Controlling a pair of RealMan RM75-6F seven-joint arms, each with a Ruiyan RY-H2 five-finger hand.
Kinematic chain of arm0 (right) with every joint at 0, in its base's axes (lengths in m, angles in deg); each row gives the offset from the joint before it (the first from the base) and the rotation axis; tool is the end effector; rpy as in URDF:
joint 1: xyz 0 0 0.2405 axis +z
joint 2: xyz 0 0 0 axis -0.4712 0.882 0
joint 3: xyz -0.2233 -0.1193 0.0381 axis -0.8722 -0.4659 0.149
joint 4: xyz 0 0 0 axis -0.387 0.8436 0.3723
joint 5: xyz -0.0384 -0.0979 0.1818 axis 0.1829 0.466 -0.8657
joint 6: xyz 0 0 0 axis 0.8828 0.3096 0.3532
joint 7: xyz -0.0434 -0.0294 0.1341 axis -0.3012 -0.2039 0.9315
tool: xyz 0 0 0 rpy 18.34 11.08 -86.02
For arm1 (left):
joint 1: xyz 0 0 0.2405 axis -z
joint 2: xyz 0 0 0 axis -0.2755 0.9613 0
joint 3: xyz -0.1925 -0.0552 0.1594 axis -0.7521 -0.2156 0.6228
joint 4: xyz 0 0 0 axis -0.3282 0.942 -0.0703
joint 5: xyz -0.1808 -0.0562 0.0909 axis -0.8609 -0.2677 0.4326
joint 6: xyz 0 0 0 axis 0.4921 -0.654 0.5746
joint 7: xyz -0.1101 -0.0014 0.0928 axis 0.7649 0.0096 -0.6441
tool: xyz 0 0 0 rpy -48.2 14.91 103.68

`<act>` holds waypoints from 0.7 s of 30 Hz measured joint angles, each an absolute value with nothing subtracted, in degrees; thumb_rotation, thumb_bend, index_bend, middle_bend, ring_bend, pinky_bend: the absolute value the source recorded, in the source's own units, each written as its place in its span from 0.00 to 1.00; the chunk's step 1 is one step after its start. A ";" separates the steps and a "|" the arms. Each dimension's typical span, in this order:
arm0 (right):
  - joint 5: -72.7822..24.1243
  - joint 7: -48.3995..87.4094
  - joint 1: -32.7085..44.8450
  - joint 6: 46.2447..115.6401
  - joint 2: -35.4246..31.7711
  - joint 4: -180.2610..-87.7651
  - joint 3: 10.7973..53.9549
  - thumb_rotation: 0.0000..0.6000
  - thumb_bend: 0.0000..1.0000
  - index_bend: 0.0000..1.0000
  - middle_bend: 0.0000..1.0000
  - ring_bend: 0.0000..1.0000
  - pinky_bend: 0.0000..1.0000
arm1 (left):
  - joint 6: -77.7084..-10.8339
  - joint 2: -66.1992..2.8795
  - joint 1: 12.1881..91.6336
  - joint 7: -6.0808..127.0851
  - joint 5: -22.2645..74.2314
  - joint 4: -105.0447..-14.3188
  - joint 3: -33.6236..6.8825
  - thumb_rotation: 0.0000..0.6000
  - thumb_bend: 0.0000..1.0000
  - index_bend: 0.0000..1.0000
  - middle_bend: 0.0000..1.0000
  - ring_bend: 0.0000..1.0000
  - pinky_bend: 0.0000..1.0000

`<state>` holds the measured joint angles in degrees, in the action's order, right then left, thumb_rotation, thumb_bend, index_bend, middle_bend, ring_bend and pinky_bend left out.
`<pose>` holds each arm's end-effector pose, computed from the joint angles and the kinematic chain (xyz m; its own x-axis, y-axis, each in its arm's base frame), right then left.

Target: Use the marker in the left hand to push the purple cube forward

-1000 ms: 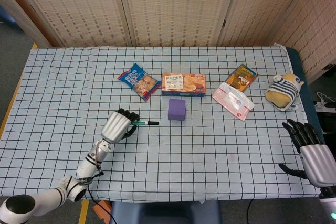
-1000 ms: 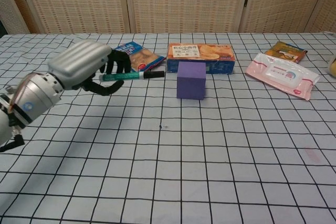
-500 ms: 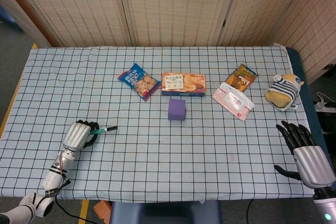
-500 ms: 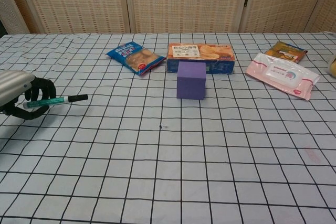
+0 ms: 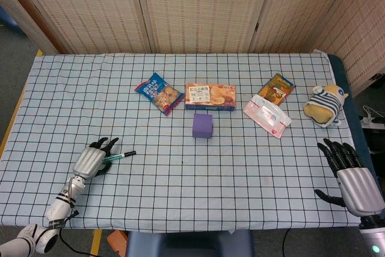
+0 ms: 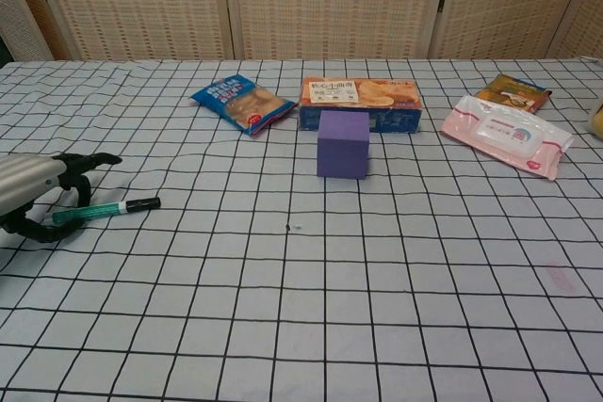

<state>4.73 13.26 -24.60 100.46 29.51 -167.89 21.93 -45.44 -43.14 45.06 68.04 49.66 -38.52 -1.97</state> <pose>-0.2650 -0.1589 0.1836 0.4244 -0.0875 0.9012 -0.9041 -0.0957 0.4164 -0.3051 0.3056 -0.0042 0.5415 0.2069 0.8149 0.8228 -0.3294 -0.4631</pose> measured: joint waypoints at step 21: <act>2.98 10.68 -25.21 101.74 28.56 -168.28 22.94 1.00 0.00 0.00 0.00 0.00 0.00 | -74.98 -13.91 24.84 62.19 52.53 -78.57 0.79 1.00 0.35 0.00 0.00 0.00 0.12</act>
